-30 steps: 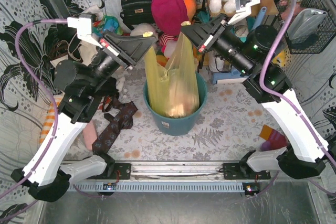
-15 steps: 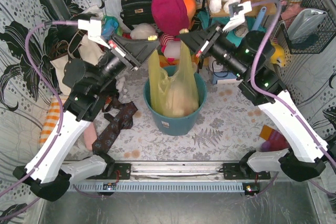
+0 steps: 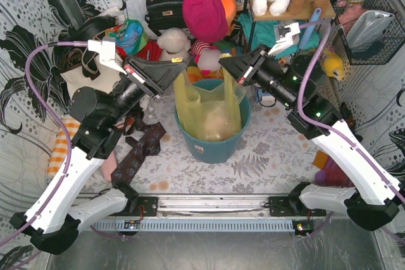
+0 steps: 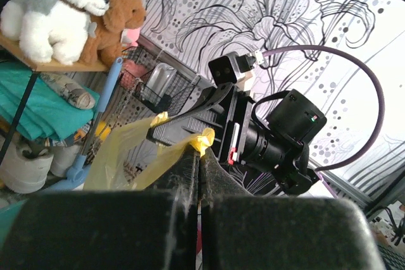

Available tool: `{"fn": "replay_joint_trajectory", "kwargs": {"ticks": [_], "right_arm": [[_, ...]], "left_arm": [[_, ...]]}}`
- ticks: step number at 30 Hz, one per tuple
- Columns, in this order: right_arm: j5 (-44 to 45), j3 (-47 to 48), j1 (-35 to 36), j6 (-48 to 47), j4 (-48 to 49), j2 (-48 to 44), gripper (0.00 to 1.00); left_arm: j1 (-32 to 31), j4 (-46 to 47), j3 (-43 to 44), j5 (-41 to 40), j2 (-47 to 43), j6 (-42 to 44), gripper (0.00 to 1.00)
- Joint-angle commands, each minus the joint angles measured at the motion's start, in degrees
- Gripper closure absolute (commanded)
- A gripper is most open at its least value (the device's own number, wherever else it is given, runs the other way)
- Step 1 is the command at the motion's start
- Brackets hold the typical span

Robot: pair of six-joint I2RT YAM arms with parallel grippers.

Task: Tie the trash bag

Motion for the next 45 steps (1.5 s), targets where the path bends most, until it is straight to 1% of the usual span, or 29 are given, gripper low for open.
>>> {"fn": "replay_joint_trajectory", "kwargs": {"ticks": [1, 5, 11, 15, 17, 21, 26, 28, 29, 32, 34, 36, 38, 42, 45], "right_arm": [[1.1, -0.6, 0.2, 1.2, 3.8, -0.6, 1.0], [1.5, 0.8, 0.2, 0.6, 3.0, -0.4, 1.0], [-2.2, 12.4, 0.1, -2.6, 1.4, 3.3, 1.0], [-2.7, 17.3, 0.2, -3.8, -0.3, 4.9, 1.0], [-3.0, 18.2, 0.2, -4.2, -1.1, 5.3, 1.0], [-2.5, 15.2, 0.2, -4.2, -1.0, 3.5, 1.0], [0.7, 5.2, 0.2, -4.0, 0.2, -1.8, 1.0], [2.0, 3.0, 0.2, -4.6, 0.2, -3.5, 1.0], [2.3, 2.4, 0.2, -5.0, 0.1, -4.4, 0.97], [2.3, 2.8, 0.2, -6.6, -0.7, -5.5, 0.78], [2.4, 4.5, 0.2, -7.9, -1.9, -5.6, 0.62], [2.8, 5.9, 0.2, -8.9, -3.1, -5.9, 0.54], [2.9, 7.3, 0.2, -10.2, -4.1, -6.3, 0.51], [2.6, 9.9, 0.2, -13.2, -6.0, -7.0, 0.47], [1.0, 13.6, 0.2, -15.5, -6.9, -6.2, 0.45]], "left_arm": [[0.1, 0.1, 0.1, -2.9, -0.5, 1.7, 1.0], [0.1, -1.5, 2.1, -3.7, -0.5, 3.9, 1.0], [0.1, -1.8, 8.3, -1.9, 2.2, 5.9, 1.0], [0.1, -1.6, 11.0, -1.4, 3.6, 6.4, 1.0], [0.1, -1.7, 11.8, -0.9, 4.1, 6.5, 1.0], [0.1, -0.9, 9.6, -0.9, 3.1, 6.2, 1.0], [0.1, -0.2, 3.8, -2.4, 0.4, 7.1, 1.0], [0.1, 0.6, 1.7, -3.0, -0.6, 7.1, 1.0], [0.1, 1.0, 1.0, -3.2, -1.0, 7.0, 1.0], [0.1, 1.0, 0.5, -3.2, -1.4, 7.1, 1.0], [0.1, 1.1, 1.0, -2.8, -1.3, 7.2, 1.0], [0.1, 1.1, 1.6, -2.3, -0.9, 7.2, 1.0], [0.1, 1.2, 2.0, -1.9, -0.8, 7.1, 1.0], [0.1, 1.4, 1.9, -1.8, -1.0, 7.1, 1.0], [0.1, 0.9, 2.1, -1.6, -1.0, 7.6, 1.0]]}}
